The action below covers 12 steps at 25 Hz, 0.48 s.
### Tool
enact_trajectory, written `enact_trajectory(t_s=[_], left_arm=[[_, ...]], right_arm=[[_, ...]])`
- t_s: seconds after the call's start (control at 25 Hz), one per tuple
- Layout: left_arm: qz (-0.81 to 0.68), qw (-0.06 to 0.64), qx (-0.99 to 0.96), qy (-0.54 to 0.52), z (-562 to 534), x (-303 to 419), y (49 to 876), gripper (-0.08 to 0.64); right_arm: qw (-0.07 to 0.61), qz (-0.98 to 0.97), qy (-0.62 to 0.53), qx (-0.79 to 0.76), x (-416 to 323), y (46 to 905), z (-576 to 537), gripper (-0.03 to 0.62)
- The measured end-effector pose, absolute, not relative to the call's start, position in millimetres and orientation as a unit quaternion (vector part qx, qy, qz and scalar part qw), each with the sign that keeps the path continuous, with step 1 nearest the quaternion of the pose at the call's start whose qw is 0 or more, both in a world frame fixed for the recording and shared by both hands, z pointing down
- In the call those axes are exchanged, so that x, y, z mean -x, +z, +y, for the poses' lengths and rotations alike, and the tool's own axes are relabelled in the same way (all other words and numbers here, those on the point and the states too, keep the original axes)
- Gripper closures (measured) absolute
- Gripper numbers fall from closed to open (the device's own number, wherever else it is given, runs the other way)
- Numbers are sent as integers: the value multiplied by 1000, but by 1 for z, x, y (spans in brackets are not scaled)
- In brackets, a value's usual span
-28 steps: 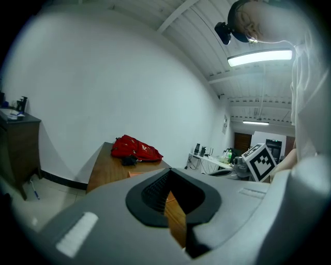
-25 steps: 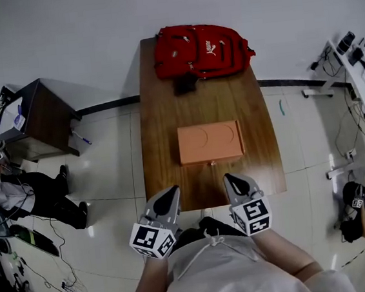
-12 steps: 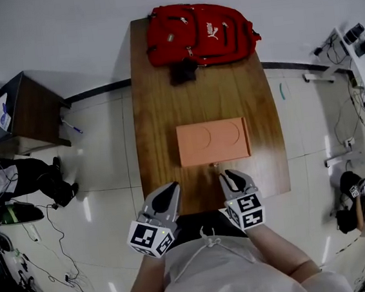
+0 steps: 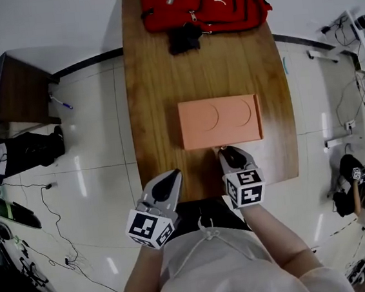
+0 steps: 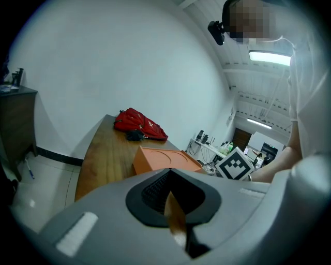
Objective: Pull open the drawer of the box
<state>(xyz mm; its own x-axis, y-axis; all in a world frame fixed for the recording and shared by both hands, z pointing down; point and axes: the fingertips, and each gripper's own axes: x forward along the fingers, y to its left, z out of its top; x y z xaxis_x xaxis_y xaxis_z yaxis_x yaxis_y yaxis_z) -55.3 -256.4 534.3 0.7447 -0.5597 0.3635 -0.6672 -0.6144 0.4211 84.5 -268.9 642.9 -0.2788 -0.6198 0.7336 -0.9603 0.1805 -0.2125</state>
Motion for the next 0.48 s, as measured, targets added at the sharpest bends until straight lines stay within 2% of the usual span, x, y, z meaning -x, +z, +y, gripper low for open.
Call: enact_trajectory(t_s=[0.48], left_arm=[[-330,284,-894,109,-253,58,547,555]], right_arm=[[263,-705,333,-568,-87,649,-273,518]])
